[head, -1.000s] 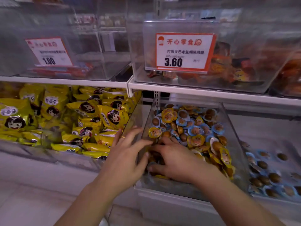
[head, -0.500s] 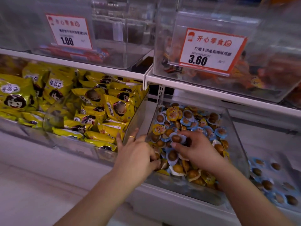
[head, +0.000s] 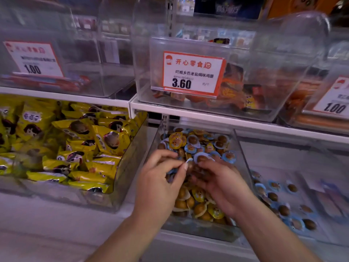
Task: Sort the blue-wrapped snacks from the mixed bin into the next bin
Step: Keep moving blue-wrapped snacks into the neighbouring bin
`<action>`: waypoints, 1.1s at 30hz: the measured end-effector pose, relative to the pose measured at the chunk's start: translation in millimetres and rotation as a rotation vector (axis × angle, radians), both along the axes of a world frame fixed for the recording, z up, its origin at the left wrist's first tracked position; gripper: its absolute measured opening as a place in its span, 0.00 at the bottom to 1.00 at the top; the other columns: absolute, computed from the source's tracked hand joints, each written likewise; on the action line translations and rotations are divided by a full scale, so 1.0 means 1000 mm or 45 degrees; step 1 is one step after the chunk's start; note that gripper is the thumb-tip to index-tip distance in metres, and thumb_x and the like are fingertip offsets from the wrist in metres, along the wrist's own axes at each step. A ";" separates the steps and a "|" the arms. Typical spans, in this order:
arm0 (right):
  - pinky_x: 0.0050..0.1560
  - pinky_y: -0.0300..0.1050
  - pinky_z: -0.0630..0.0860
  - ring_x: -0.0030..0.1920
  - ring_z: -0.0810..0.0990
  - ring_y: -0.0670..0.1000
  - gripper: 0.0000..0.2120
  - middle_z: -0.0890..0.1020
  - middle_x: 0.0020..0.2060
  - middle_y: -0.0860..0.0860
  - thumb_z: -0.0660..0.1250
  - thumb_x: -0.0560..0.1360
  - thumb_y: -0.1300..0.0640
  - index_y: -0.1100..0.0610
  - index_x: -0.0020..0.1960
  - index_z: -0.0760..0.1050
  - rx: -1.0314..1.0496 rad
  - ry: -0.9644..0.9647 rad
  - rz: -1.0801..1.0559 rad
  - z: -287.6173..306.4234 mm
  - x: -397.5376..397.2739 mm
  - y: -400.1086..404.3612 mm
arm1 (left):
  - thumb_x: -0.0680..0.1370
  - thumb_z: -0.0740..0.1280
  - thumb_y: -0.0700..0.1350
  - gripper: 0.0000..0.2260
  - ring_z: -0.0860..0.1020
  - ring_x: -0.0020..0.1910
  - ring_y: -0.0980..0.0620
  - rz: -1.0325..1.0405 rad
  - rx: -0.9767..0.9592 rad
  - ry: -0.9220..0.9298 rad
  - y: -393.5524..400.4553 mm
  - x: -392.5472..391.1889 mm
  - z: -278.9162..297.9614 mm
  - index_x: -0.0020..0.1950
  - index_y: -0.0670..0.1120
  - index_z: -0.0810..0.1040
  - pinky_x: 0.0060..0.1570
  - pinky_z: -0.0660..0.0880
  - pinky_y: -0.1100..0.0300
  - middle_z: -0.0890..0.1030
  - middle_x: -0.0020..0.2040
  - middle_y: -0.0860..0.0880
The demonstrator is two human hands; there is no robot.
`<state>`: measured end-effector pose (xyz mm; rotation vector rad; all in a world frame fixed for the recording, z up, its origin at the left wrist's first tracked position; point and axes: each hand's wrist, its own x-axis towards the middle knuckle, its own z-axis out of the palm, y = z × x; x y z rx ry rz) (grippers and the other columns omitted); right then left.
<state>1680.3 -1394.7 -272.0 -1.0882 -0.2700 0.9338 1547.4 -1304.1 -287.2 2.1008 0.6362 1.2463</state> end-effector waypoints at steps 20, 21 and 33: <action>0.39 0.50 0.84 0.38 0.82 0.53 0.11 0.81 0.42 0.60 0.68 0.76 0.68 0.67 0.59 0.77 -0.557 -0.592 -0.369 -0.015 0.135 -0.131 | 0.76 0.70 0.52 0.08 0.80 0.53 0.49 -0.136 0.002 0.875 0.026 0.028 -0.028 0.55 0.56 0.83 0.53 0.76 0.52 0.82 0.53 0.53; 0.44 0.55 0.84 0.40 0.81 0.53 0.13 0.80 0.42 0.58 0.68 0.77 0.67 0.66 0.61 0.77 -0.645 -0.577 -0.347 -0.026 0.145 -0.137 | 0.76 0.71 0.52 0.08 0.80 0.52 0.50 -0.137 -0.033 0.880 0.028 0.028 -0.027 0.54 0.56 0.83 0.53 0.77 0.52 0.82 0.51 0.53; 0.45 0.42 0.79 0.44 0.83 0.43 0.09 0.85 0.43 0.42 0.66 0.77 0.58 0.45 0.48 0.81 -0.650 -1.362 -0.680 0.002 0.116 -0.101 | 0.81 0.61 0.44 0.14 0.75 0.26 0.58 -0.040 -0.479 0.142 0.025 0.029 -0.014 0.46 0.60 0.83 0.24 0.67 0.68 0.81 0.33 0.50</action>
